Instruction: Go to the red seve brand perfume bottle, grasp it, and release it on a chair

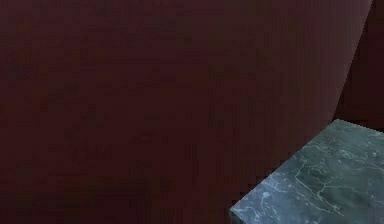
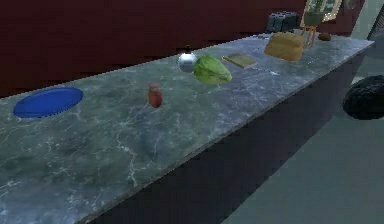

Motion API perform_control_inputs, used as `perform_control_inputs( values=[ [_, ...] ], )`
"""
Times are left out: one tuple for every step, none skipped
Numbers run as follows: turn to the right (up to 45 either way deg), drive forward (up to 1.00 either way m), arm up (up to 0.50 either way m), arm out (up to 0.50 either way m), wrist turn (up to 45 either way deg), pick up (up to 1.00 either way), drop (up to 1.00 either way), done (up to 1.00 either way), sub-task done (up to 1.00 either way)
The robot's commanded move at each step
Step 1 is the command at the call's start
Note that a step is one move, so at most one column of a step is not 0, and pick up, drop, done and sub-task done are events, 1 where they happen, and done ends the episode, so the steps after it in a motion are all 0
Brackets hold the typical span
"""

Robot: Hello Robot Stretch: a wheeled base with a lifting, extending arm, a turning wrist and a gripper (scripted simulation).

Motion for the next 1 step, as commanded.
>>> perform_control_inputs(
  values=[
    [0.0,0.05,0.00,0.00,0.0,0.00,0.00,0.00,0.00]
  ],
)
